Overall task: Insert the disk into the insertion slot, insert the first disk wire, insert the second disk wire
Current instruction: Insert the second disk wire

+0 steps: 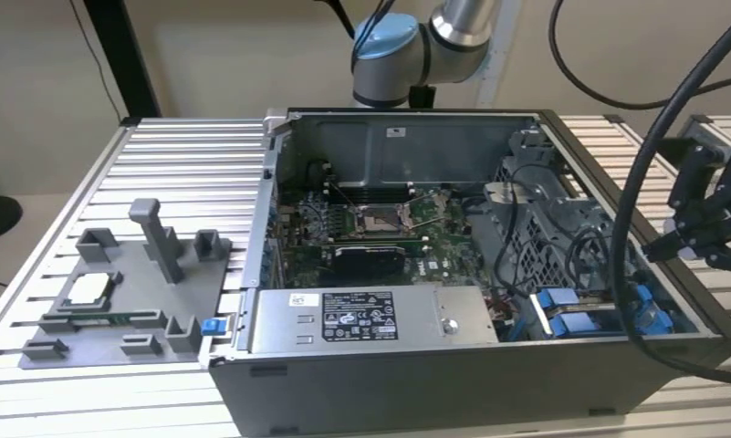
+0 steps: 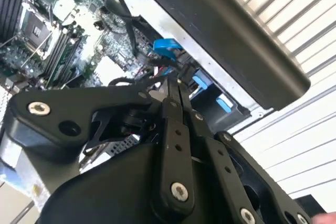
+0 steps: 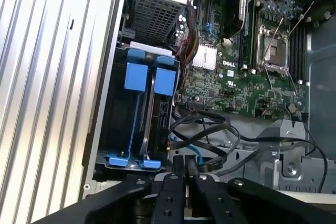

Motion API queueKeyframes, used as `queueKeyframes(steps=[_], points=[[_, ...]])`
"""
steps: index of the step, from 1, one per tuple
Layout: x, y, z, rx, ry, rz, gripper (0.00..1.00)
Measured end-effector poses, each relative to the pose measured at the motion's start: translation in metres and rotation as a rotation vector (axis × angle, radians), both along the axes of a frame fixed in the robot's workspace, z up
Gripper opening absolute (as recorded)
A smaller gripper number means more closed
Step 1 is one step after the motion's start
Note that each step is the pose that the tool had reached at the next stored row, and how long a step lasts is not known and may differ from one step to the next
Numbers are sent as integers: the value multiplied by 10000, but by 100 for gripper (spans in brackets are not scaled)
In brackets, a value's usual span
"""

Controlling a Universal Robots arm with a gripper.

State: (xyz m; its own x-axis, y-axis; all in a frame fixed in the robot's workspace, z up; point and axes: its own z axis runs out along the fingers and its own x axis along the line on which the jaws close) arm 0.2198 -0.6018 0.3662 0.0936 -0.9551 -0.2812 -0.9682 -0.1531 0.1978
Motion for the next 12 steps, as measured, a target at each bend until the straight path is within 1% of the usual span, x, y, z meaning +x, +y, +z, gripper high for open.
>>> queueKeyframes(steps=[2, 3, 6, 8, 12], points=[[8, -59, -7, 4, 3, 1, 0], [12, -74, -22, 3, 4, 2, 0], [23, -80, -76, 2, 4, 63, 0], [25, -80, -110, 2, 4, 244, 0], [38, -80, -151, 5, 4, 634, 0]])
